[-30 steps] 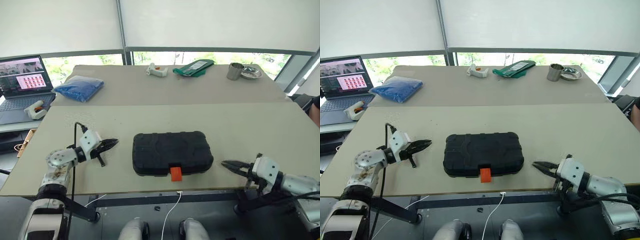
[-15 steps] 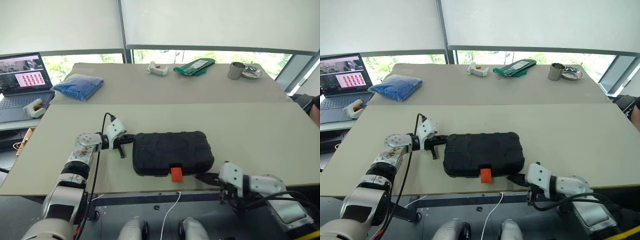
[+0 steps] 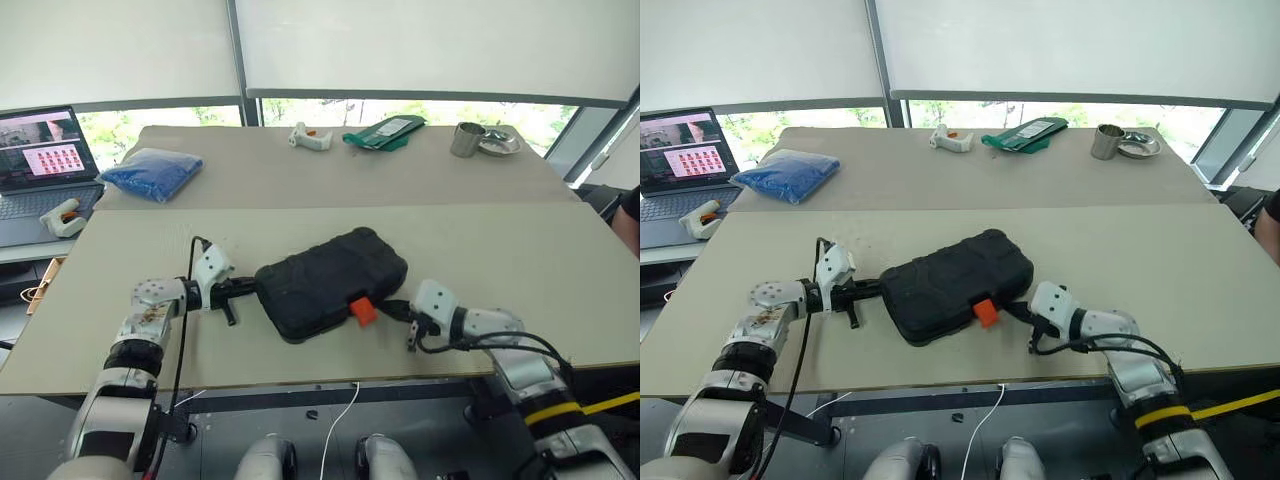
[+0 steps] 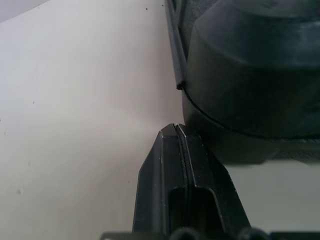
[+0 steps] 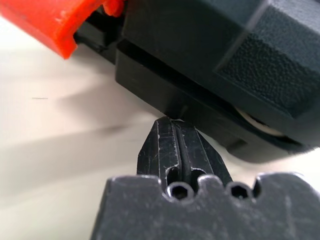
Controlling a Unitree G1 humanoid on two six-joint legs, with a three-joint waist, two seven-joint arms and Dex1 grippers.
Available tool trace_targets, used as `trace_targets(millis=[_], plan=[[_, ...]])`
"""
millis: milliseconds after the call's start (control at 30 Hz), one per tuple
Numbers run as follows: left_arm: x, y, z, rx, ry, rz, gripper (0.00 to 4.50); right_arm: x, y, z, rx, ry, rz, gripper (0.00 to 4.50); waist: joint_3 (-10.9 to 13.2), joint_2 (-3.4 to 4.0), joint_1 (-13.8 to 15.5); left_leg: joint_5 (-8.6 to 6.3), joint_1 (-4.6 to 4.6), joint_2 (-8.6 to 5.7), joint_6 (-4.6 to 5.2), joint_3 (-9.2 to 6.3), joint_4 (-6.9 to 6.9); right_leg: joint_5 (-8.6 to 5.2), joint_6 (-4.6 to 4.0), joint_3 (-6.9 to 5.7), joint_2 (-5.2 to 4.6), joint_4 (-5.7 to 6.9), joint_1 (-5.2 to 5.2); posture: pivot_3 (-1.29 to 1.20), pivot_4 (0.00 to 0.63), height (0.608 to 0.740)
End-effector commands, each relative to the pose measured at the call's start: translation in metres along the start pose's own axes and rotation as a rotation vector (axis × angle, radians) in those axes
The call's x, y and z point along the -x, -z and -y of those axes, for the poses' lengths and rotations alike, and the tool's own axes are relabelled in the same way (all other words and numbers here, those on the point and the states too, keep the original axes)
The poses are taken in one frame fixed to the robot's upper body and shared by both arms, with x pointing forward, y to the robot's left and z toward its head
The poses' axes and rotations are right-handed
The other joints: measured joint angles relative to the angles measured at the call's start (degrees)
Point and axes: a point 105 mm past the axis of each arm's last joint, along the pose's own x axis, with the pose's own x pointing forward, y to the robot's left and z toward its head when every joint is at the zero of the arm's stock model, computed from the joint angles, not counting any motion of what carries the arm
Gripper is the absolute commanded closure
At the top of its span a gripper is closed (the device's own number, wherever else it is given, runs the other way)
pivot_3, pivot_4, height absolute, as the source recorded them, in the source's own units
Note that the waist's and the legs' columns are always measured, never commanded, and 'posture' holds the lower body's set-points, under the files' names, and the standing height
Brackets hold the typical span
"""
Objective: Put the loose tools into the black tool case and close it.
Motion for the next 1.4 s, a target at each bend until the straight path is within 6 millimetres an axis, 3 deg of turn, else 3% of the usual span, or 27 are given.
trace_targets(millis=[33, 133, 200, 333, 400, 500, 600, 733, 1033, 1400], plan=[[0.023, -0.039, -0.014, 0.025, -0.059, 0.154, 4.45, 0.012, -0.009, 0.017, 0.040, 0.063, 0.055, 4.44, 0.0, 0.00, 0.1, 0.01, -0.08, -0.01, -0.01, 0.00, 0.00, 0.00, 0.00, 0.00, 0.00, 0.02, -0.08, 0.00, 0.150, 0.740], [0.038, -0.066, -0.018, 0.048, -0.050, 0.218, 4.45, 0.025, -0.009, 0.014, -0.002, 0.076, 0.096, 4.44, 0.0, 0.00, 0.3, 0.04, -0.20, -0.03, -0.04, -0.01, 0.00, 0.01, 0.01, -0.02, 0.01, 0.06, -0.17, 0.00, 0.150, 0.740], [0.034, -0.080, -0.008, 0.052, 0.026, 0.222, 4.45, 0.036, -0.012, 0.010, -0.053, 0.080, 0.141, 4.44, 0.0, 0.00, 0.4, 0.04, -0.18, -0.05, -0.03, -0.04, 0.00, -0.02, 0.06, -0.03, 0.01, 0.05, -0.11, 0.00, 0.150, 0.740], [0.006, -0.095, 0.021, 0.004, 0.186, 0.180, 4.45, 0.053, -0.022, 0.005, -0.122, 0.105, 0.221, 4.44, 0.0, 0.01, 0.8, 0.01, -0.13, -0.09, 0.01, -0.04, 0.02, -0.05, 0.13, 0.00, 0.01, -0.04, 0.04, 0.00, 0.150, 0.740], [-0.022, -0.098, 0.035, -0.003, 0.226, 0.162, 4.45, 0.061, -0.028, 0.002, -0.141, 0.116, 0.239, 4.44, 0.0, 0.01, 1.1, 0.01, -0.06, -0.10, 0.00, -0.03, 0.04, -0.04, 0.16, 0.04, 0.01, -0.04, 0.11, 0.00, 0.150, 0.740], [-0.053, -0.090, 0.052, -0.002, 0.242, 0.101, 4.45, 0.065, -0.040, -0.001, -0.169, 0.134, 0.271, 4.44, 0.0, 0.00, 1.3, 0.01, 0.06, -0.09, -0.03, -0.08, 0.07, -0.09, 0.25, 0.03, 0.01, -0.04, 0.24, 0.00, 0.150, 0.740], [-0.074, -0.075, 0.055, -0.006, 0.194, 0.031, 4.45, 0.062, -0.052, -0.008, -0.173, 0.109, 0.293, 4.44, 0.0, 0.00, 1.1, 0.01, 0.14, -0.07, -0.02, -0.07, 0.05, -0.09, 0.21, 0.07, 0.03, -0.02, 0.25, 0.00, 0.150, 0.740], [-0.090, -0.046, 0.064, -0.045, 0.191, -0.117, 4.45, 0.050, -0.059, -0.018, -0.171, 0.068, 0.293, 4.44, -0.1, 0.08, 1.2, 0.01, 0.43, -0.06, -0.02, -0.08, -0.02, -0.22, 0.32, 0.07, 0.04, -0.03, 0.48, 0.00, 0.150, 0.740], [-0.095, -0.038, 0.075, 0.026, 0.211, -0.135, 4.45, 0.022, -0.040, -0.035, -0.176, 0.000, 0.190, 4.44, -0.3, 0.40, 1.3, -0.04, 0.52, -0.06, -0.07, -0.09, -0.02, -0.42, 0.15, 0.09, 0.01, -0.05, 0.57, 0.00, 0.150, 0.740], [-0.093, -0.044, 0.063, 0.027, 0.158, -0.113, 4.45, 0.005, -0.022, -0.050, -0.215, -0.036, 0.128, 4.44, -0.4, 0.53, 1.3, -0.04, 0.53, -0.04, -0.06, -0.08, -0.03, -0.44, 0.13, 0.08, 0.01, -0.03, 0.55, 0.00, 0.150, 0.740]])
